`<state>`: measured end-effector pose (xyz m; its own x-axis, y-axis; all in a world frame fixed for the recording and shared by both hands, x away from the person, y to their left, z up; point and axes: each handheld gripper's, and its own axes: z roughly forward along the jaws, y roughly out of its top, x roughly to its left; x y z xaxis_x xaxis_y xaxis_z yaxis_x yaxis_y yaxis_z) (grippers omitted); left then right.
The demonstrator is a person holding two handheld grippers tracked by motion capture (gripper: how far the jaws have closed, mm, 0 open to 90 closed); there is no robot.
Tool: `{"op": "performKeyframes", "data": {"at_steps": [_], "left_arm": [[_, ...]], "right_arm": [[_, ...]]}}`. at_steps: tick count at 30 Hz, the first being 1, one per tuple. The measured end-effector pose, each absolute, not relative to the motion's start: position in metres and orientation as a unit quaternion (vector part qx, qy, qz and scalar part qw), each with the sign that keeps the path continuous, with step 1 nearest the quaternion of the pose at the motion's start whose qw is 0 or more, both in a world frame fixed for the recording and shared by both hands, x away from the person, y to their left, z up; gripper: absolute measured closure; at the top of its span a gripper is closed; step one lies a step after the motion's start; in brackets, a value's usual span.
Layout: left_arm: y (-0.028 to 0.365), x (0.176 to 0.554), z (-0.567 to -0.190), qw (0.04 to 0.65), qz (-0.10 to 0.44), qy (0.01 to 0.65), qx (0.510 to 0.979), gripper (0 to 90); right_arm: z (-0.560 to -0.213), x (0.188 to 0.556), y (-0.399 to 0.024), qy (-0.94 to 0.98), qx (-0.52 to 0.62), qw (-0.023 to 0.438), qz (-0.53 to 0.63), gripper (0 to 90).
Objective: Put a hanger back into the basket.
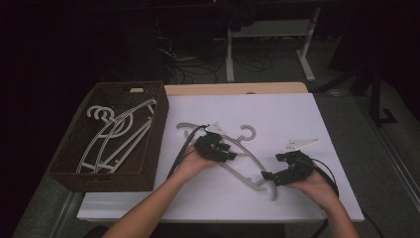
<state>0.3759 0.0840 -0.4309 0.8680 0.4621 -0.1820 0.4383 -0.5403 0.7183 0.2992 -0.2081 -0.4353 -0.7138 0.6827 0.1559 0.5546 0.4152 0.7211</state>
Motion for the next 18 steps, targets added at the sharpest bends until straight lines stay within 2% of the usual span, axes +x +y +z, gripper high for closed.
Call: {"op": "performKeyframes", "data": {"at_steps": [2,5,9,16,18], "left_arm": [[0.100,0.372,-0.428,0.411,0.021,0.262,0.873,46.4],[0.117,0.365,-0.427,0.417,0.023,0.269,0.868,33.9],[0.135,0.352,-0.429,0.416,0.029,0.272,0.867,23.5],[0.152,0.340,-0.438,0.409,0.038,0.288,0.865,15.0],[0.152,0.341,-0.437,0.413,0.039,0.289,0.863,13.6]], "right_arm": [[-0.435,0.299,-0.203,0.840,0.365,0.071,0.396,17.2],[-0.434,0.297,-0.194,0.847,0.351,0.059,0.395,30.5],[-0.432,0.294,-0.182,0.854,0.335,0.044,0.395,53.7],[-0.434,0.288,-0.157,0.872,0.310,0.024,0.379,84.8],[-0.436,0.286,-0.151,0.879,0.300,0.021,0.370,89.0]]}}
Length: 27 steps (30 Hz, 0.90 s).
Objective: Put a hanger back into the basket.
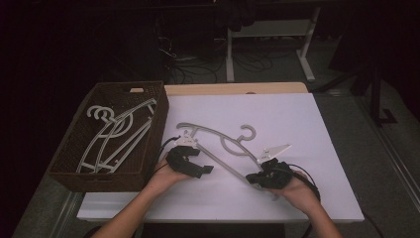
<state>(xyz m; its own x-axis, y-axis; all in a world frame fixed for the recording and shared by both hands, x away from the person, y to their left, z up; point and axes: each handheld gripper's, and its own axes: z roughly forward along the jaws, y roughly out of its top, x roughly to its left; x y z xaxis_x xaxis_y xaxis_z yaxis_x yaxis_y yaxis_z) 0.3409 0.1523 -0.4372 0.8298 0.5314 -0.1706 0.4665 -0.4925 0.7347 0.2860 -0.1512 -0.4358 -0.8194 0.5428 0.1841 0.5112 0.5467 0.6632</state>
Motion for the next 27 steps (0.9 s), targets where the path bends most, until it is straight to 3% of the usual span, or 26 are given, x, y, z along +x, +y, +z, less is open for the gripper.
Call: {"op": "performKeyframes", "data": {"at_steps": [11,19,27], "left_arm": [[0.152,0.345,-0.440,0.405,0.040,0.302,0.862,0.7],[0.155,0.346,-0.439,0.406,0.040,0.306,0.860,0.7],[0.155,0.346,-0.438,0.406,0.038,0.302,0.862,0.7]], "right_arm": [[-0.448,0.284,-0.140,0.898,0.291,0.008,0.329,89.3],[-0.450,0.286,-0.143,0.906,0.305,0.036,0.293,89.3],[-0.452,0.305,-0.173,0.884,0.358,0.064,0.294,89.3]]}}
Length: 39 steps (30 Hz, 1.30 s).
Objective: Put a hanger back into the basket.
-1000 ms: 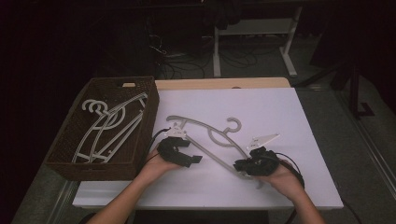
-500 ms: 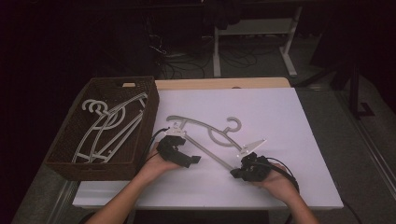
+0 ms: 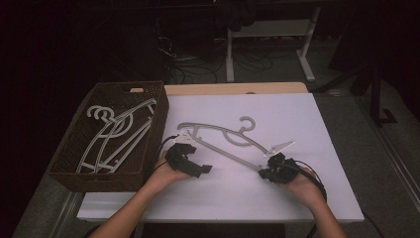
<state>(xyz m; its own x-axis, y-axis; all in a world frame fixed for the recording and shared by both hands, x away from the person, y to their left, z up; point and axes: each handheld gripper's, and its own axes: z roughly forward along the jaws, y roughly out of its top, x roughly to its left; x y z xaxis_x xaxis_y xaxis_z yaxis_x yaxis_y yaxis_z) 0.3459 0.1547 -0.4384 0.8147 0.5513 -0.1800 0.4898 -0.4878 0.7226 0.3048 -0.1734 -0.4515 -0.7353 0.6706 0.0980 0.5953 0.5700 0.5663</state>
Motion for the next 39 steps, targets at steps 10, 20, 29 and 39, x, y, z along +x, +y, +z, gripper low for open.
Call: {"op": "performKeyframes", "data": {"at_steps": [10,20,29,39], "left_arm": [[0.155,0.346,-0.438,0.408,0.036,0.303,0.861,0.7],[0.153,0.346,-0.438,0.408,0.034,0.301,0.861,0.7],[0.153,0.347,-0.437,0.411,0.032,0.300,0.860,0.7],[0.154,0.346,-0.438,0.411,0.031,0.298,0.861,0.7]], "right_arm": [[-0.451,0.337,-0.204,0.858,0.418,0.100,0.282,89.3],[-0.432,0.361,-0.191,0.841,0.407,0.091,0.344,87.4],[-0.434,0.416,-0.113,0.847,0.367,0.054,0.380,84.2],[-0.452,0.459,-0.047,0.865,0.360,0.054,0.346,89.1]]}}
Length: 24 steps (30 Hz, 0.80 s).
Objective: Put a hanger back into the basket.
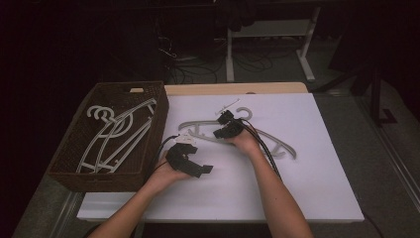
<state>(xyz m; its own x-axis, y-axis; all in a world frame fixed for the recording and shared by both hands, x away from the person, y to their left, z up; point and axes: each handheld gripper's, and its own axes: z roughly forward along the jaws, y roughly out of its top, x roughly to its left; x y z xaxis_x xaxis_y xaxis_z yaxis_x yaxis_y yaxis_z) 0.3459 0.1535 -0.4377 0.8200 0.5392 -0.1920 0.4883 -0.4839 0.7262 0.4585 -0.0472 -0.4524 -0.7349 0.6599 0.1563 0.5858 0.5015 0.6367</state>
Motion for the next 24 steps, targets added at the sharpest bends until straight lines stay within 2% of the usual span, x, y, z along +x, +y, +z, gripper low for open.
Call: {"op": "performKeyframes", "data": {"at_steps": [10,18,19,24], "left_arm": [[0.155,0.347,-0.437,0.412,0.032,0.299,0.860,0.7],[0.156,0.347,-0.436,0.411,0.035,0.303,0.859,0.7],[0.158,0.348,-0.435,0.411,0.036,0.306,0.858,0.7],[0.159,0.349,-0.435,0.412,0.037,0.308,0.856,0.7]], "right_arm": [[-0.456,0.443,-0.045,0.879,0.325,0.013,0.348,89.3],[-0.455,0.406,-0.048,0.897,0.280,-0.013,0.340,89.4],[-0.455,0.389,-0.051,0.905,0.265,-0.017,0.334,89.4],[-0.454,0.364,-0.054,0.914,0.241,-0.025,0.326,89.4]]}}
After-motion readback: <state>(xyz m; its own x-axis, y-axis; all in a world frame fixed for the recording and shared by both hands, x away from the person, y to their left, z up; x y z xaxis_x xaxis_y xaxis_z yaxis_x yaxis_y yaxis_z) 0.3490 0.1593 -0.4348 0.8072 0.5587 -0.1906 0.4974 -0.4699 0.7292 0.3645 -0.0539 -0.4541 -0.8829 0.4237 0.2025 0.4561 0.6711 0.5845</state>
